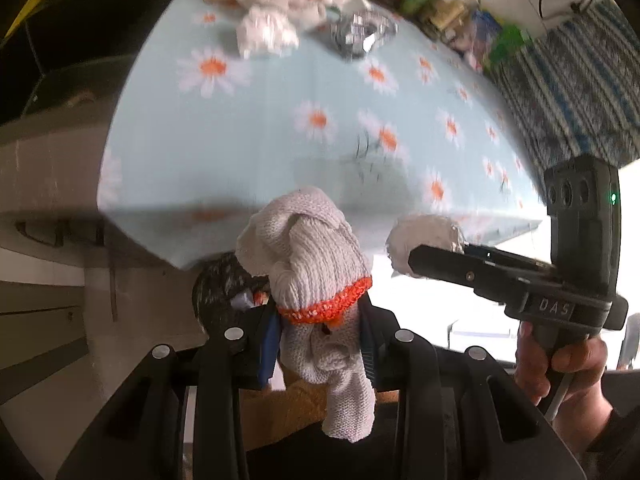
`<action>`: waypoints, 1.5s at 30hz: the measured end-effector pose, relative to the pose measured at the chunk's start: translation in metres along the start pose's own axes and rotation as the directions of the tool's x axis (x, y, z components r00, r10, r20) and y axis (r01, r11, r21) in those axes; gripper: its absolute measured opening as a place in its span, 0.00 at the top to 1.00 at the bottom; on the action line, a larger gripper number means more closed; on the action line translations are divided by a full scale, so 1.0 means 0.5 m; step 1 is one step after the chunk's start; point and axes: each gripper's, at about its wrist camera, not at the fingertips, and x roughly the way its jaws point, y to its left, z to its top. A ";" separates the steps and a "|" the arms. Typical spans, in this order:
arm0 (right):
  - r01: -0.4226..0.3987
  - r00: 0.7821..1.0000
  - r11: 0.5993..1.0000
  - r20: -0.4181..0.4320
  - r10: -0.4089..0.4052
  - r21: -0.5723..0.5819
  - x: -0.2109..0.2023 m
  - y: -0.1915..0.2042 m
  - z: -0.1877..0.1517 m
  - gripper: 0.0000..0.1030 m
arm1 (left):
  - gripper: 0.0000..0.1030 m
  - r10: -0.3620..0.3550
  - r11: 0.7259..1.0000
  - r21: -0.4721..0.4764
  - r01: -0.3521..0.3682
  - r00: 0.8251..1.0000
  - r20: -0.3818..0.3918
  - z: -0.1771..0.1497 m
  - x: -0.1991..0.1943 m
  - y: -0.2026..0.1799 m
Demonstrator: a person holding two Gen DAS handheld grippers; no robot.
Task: Collect trash
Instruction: 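Lower the glove and tissue bag into the black trash bin and open both tools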
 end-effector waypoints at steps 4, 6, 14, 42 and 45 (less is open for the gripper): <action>0.026 0.999 0.999 -0.034 -0.024 0.042 0.043 -0.014 -0.041 0.53 | 0.69 -0.003 1.000 0.008 0.004 0.999 -0.054 -0.031 0.036 0.022; 0.054 0.997 0.997 -0.052 -0.051 0.047 0.071 -0.021 -0.061 0.53 | 0.69 -0.002 1.000 0.003 0.002 0.997 -0.077 -0.043 0.056 0.037; 0.123 0.986 0.985 -0.125 -0.108 0.118 0.171 -0.078 -0.115 0.53 | 0.69 0.026 0.999 -0.021 -0.031 0.984 -0.174 -0.089 0.166 0.108; 0.163 0.979 0.961 -0.154 -0.131 0.223 0.237 -0.149 -0.103 0.35 | 0.48 0.064 0.991 -0.103 -0.087 0.976 -0.210 -0.074 0.264 0.163; 0.156 0.981 0.963 -0.148 -0.125 0.221 0.231 -0.143 -0.102 0.35 | 0.48 0.060 0.991 -0.107 -0.083 0.978 -0.202 -0.073 0.256 0.161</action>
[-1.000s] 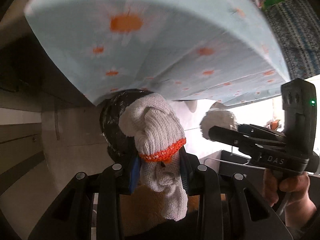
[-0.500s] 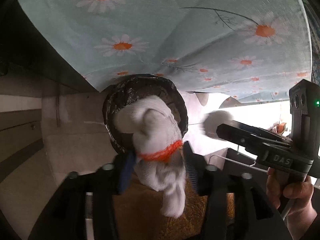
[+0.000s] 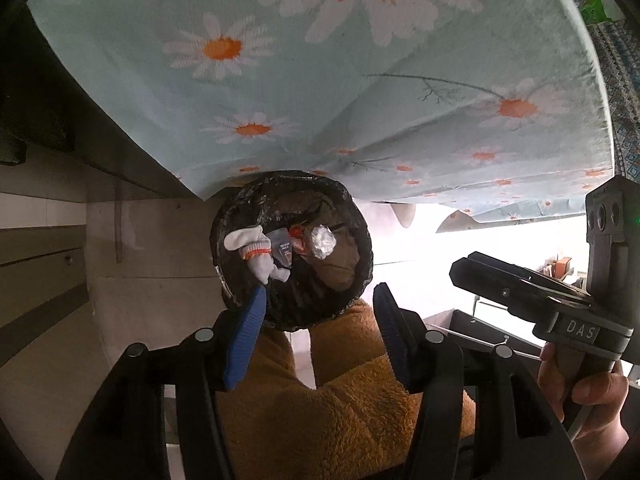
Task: Collect trash
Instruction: 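Lower the glove and tissue bag into the black trash bin and open both tools, then raise both tools back up over the table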
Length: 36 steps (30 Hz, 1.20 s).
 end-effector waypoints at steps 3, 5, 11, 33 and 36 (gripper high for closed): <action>-0.004 1.000 1.000 0.010 0.004 -0.007 -0.012 0.009 -0.002 0.35 | 0.48 -0.006 1.000 -0.002 0.006 1.000 0.016 -0.004 -0.013 -0.001; 0.002 1.000 1.000 0.029 -0.002 -0.022 -0.024 0.019 -0.004 0.35 | 0.48 -0.017 1.000 -0.006 0.017 1.000 0.025 -0.007 -0.028 -0.001; -0.002 0.996 0.998 0.084 0.008 -0.069 -0.091 0.054 -0.015 0.34 | 0.48 -0.052 0.998 0.035 0.049 0.995 0.087 -0.022 -0.104 -0.028; -0.028 0.934 0.974 0.340 0.105 -0.223 -0.358 0.174 0.161 0.14 | 0.34 -0.082 0.996 0.015 0.082 0.921 0.381 0.004 -0.348 -0.083; -0.060 0.932 0.971 0.335 0.137 -0.232 -0.361 0.175 0.224 0.14 | 0.31 -0.051 0.997 -0.027 0.068 0.912 0.407 0.012 -0.358 -0.089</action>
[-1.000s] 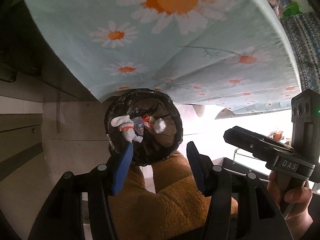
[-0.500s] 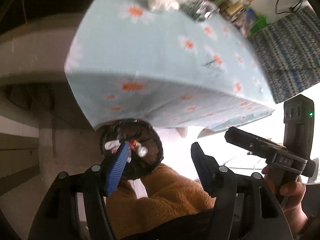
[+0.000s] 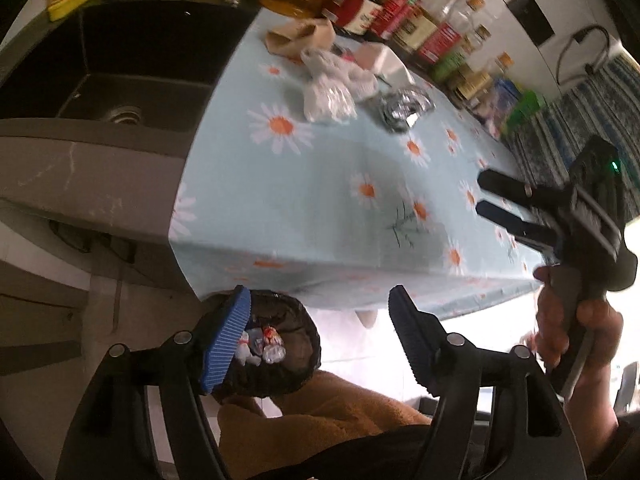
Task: Collect trash
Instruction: 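Raise both tools back up over the table, then grasp the silver foil packet with the right tool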
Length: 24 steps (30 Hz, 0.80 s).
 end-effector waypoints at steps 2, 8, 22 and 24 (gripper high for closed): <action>-0.010 1.000 1.000 0.001 0.010 -0.011 0.020 -0.011 0.045 0.14 | 0.31 0.021 1.000 -0.022 -0.021 1.000 0.016 0.005 -0.004 -0.001; -0.091 0.995 0.989 -0.032 0.095 0.120 0.080 -0.085 0.139 0.14 | 0.31 0.097 0.988 -0.127 -0.090 0.994 0.054 0.020 -0.019 -0.001; -0.164 0.972 0.947 -0.119 0.203 0.275 0.176 -0.173 0.264 0.26 | 0.31 0.181 0.957 -0.236 -0.168 0.983 0.032 0.059 0.029 -0.037; -0.170 0.968 0.949 -0.135 0.211 0.265 0.183 -0.170 0.269 0.27 | 0.31 0.187 0.956 -0.236 -0.175 0.982 0.029 0.065 0.035 -0.045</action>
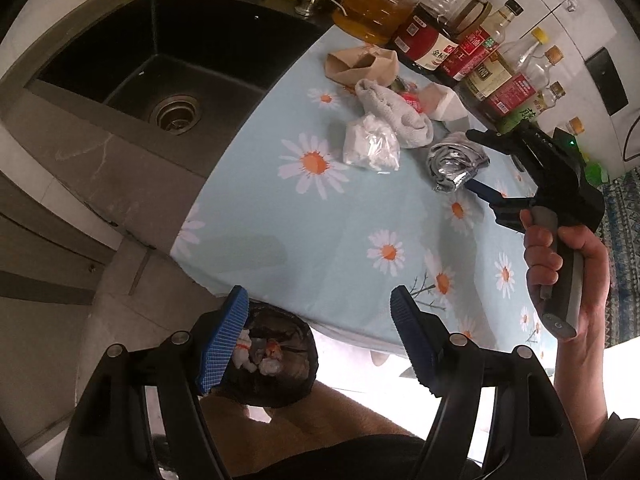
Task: Collect trash
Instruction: 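Grasp the silver foil packet with the right tool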
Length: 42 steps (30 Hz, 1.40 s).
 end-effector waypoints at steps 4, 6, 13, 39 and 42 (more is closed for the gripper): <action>0.024 0.999 0.999 -0.028 -0.024 -0.021 0.013 0.003 0.004 0.31 | 0.31 0.019 1.000 0.009 -0.019 1.000 -0.007 0.006 0.012 -0.016; 0.010 0.999 1.000 -0.031 -0.011 -0.020 0.013 0.000 0.007 0.33 | 0.31 0.024 1.000 0.012 -0.024 1.000 -0.010 0.013 0.019 -0.025; -0.068 0.996 0.998 -0.062 0.068 0.002 0.016 -0.017 0.015 0.46 | 0.31 0.036 0.999 0.040 -0.036 0.999 -0.004 0.035 0.035 -0.060; -0.109 0.994 0.957 -0.054 0.098 -0.268 -0.170 -0.078 -0.078 0.46 | 0.31 0.202 0.958 0.216 -0.190 0.979 -0.033 0.205 0.198 -0.163; -0.105 0.994 0.956 -0.051 0.095 -0.272 -0.175 -0.093 -0.085 0.46 | 0.31 0.226 0.947 0.239 -0.213 0.974 -0.027 0.216 0.215 -0.173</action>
